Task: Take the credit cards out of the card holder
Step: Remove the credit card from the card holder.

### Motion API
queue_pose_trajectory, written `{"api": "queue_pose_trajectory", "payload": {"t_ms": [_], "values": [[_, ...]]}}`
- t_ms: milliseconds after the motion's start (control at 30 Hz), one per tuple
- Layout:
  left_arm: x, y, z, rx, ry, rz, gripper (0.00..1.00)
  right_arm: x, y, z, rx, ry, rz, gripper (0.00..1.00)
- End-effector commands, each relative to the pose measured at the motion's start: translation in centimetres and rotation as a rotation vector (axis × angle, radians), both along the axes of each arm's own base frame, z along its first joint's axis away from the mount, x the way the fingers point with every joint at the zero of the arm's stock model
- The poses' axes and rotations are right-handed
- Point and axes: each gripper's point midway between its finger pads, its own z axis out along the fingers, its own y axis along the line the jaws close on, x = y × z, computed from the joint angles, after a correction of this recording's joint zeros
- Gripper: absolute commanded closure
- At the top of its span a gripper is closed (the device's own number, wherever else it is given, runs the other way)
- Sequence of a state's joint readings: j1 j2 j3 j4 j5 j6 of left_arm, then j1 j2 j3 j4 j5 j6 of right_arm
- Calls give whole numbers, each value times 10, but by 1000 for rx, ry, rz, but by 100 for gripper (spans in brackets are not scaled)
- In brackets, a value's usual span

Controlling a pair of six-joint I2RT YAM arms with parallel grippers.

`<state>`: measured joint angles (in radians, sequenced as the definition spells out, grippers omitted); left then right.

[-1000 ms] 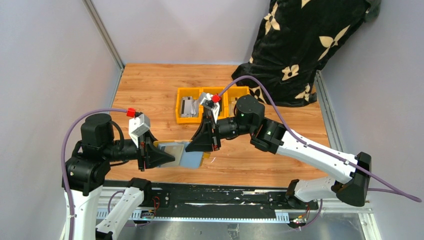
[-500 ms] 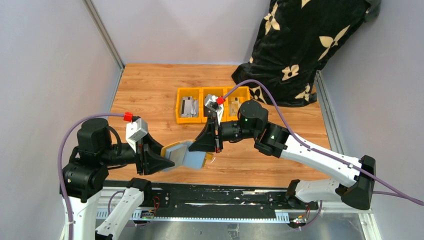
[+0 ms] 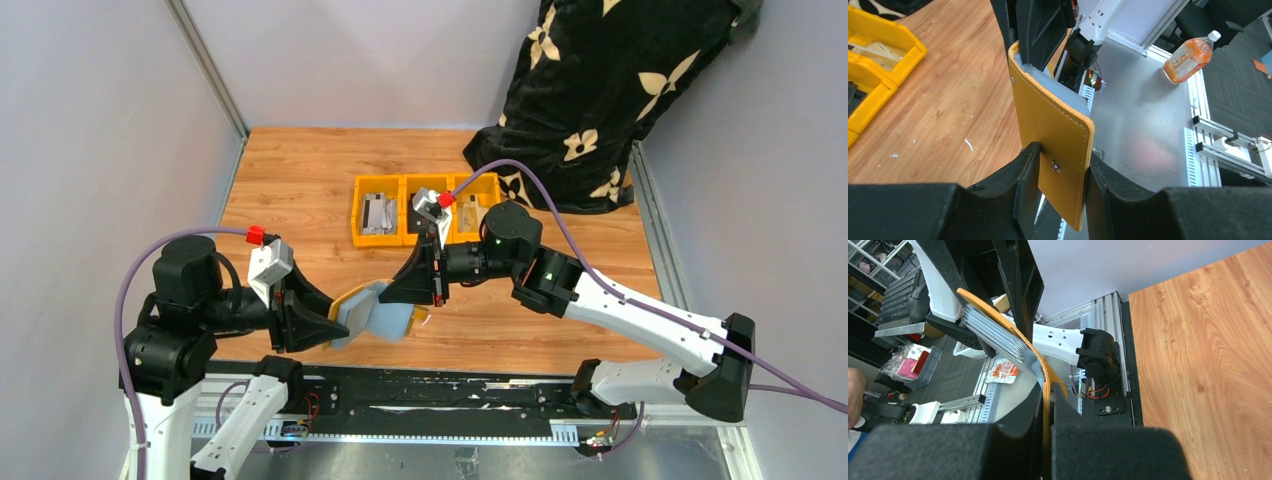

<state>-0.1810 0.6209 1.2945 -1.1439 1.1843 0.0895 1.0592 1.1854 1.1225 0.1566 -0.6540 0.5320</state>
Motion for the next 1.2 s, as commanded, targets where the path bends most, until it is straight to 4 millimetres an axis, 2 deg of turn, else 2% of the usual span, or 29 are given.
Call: {"api": "queue_pose_trajectory", "payload": {"t_ms": [0,167,300,533,767,867,1033,1100,1167], "values": [[-14,-3,11,-37,0,-66,60,1,-7,17,58,-30,-14,100],[-12,-3,10,-34,0,-64,60,-2,-9,19,63,-37,-6,100],[-3,-1,6,-9,-12,-14,62,-5,-11,23,76,-37,7,100],[29,12,-5,85,-50,166,67,-17,-12,30,121,-33,69,100],[31,14,-5,94,-65,190,67,-28,-14,33,147,-37,127,100],[23,10,-2,71,-64,146,67,-31,-15,36,165,-37,139,100],[-13,-3,9,-35,-3,-72,65,-34,-14,37,171,-37,148,100],[-20,-5,12,-63,34,-129,68,-33,-14,34,169,-33,146,100],[-18,-6,14,-67,60,-133,78,-32,-14,32,170,-34,141,100]]}}
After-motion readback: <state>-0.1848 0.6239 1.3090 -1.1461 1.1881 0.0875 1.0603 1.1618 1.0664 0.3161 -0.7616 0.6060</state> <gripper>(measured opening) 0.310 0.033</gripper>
